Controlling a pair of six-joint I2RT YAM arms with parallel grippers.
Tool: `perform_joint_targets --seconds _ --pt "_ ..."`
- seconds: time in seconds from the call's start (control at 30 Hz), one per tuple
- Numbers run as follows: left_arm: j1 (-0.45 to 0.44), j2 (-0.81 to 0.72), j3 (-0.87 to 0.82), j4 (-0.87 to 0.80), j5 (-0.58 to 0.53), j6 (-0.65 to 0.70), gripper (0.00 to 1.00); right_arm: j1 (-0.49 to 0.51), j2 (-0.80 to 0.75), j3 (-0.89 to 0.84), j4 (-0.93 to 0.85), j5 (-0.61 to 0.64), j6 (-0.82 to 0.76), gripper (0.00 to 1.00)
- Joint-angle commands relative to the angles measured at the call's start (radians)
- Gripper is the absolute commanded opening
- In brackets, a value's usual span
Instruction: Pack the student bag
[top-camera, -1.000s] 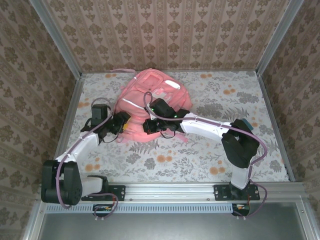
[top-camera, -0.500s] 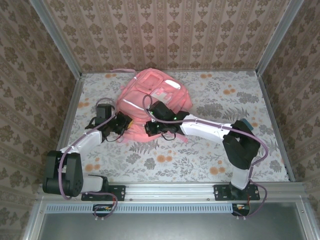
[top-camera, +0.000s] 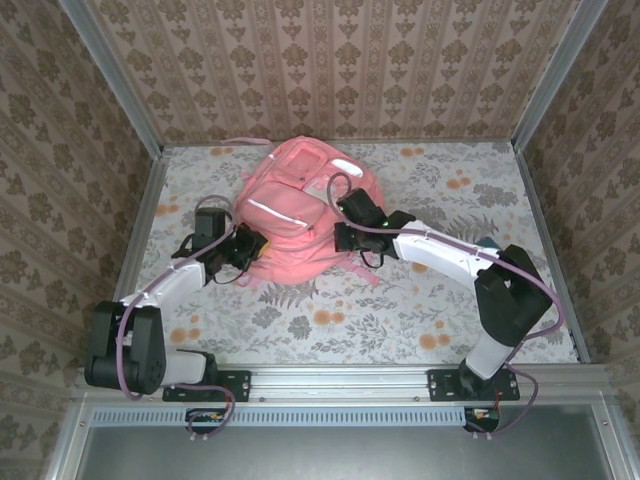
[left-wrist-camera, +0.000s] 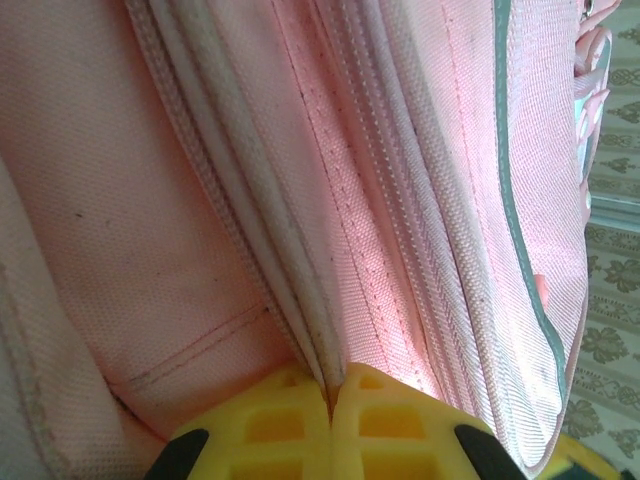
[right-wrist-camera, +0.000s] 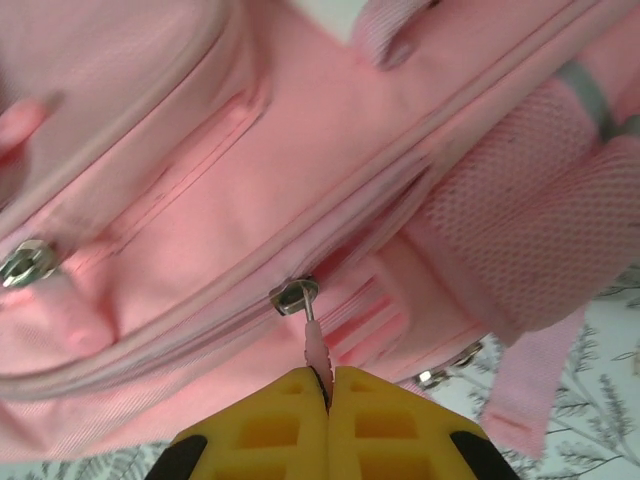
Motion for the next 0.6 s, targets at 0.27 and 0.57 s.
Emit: perform_joint_targets --seconds 0.27,0.57 --pt "0.008 -0.096 -0.017 -0.109 -0.011 0.136 0.0 -0.132 0.102 0.151 -0.14 0.113 0.062 0.0" --pt "0.01 -0.16 0.086 -0.3 0.003 0.31 0.54 -0.209 -0.047 0.043 -0.125 0.049 -0.026 0.0"
